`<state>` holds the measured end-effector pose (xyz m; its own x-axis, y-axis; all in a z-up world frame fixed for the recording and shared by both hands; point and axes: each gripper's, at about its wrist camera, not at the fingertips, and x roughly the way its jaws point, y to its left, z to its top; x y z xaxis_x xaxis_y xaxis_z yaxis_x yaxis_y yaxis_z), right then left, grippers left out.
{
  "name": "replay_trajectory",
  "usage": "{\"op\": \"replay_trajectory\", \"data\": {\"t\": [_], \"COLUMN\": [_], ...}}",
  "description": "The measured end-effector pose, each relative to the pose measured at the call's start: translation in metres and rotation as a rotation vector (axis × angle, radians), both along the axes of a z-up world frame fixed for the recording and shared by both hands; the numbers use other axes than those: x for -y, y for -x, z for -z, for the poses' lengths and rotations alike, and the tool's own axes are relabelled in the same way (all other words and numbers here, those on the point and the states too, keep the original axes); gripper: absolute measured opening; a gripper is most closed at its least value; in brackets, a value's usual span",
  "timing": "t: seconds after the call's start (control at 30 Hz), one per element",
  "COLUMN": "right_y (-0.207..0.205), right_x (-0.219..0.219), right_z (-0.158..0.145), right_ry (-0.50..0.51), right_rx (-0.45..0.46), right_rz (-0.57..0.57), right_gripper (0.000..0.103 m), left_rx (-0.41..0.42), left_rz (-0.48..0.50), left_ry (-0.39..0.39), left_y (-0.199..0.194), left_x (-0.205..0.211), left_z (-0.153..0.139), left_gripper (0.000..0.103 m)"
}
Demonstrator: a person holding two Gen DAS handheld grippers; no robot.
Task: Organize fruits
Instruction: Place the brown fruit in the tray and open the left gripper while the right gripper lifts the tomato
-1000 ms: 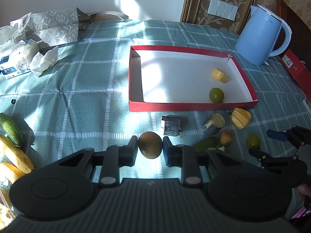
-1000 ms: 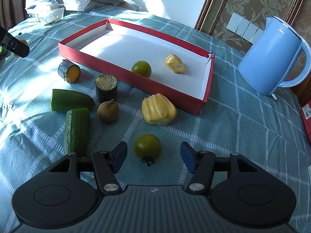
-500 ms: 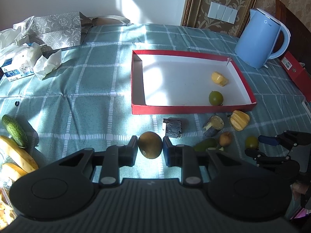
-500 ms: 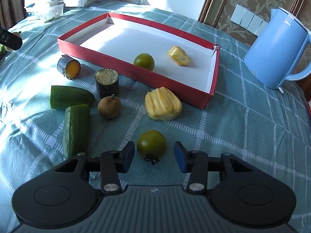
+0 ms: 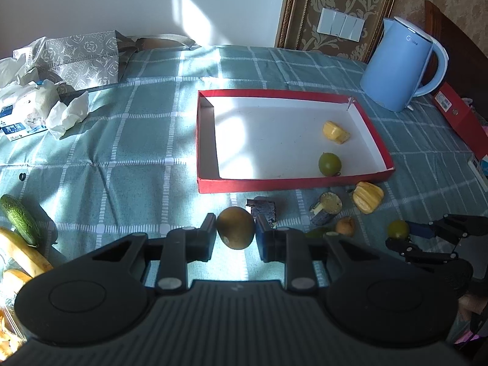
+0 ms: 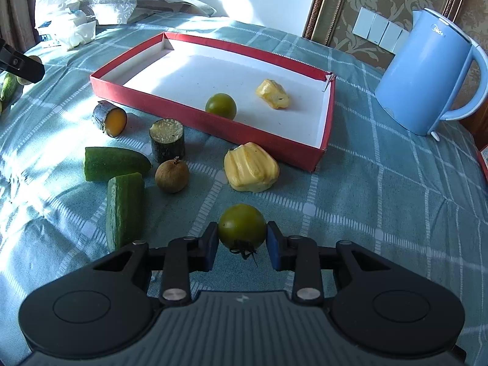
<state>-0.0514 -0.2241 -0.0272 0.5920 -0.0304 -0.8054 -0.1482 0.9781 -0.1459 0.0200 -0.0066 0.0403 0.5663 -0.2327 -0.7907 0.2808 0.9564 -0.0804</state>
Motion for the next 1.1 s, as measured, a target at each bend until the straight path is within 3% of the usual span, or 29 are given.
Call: {"op": "replay_trajectory", "data": {"t": [0.17, 0.47, 0.83, 1.03, 1.1], "right_y": [0.014, 0.045, 0.071, 0.074, 0.072], "right_x": [0.007, 0.019, 0.026, 0.023, 0.022], "right_z": [-0.019, -0.059, -0.077, -0.076, -0.076], "right_ry": [-0.016, -0.036, -0.026, -0.018, -0.018], "right_rx": [0.031, 0.105, 0.122, 0.107, 0.107], "right_rz": [0.028, 0.104, 0.202, 0.219, 0.218], "right_gripper": [0.032, 0.032, 0.032, 0.032, 0.032], "left_rx": [0.022, 0.065, 0.0, -0.045, -0.037], "left_rz": [0.031, 0.094, 0.096, 0.09, 0.081], "left_ry": [-0.004, -0.042, -0.119, -0.145, -0.139], "left_y": [-0.019, -0.091, -0.177, -0.192, -0.192], "left_x": [0.013, 0.054, 0.087, 0.093, 0.092], "left_z": [-0.006, 0.001, 0.053, 0.082, 0.082], "left_gripper": [0.024, 0.024, 0.024, 0.025, 0.032]}}
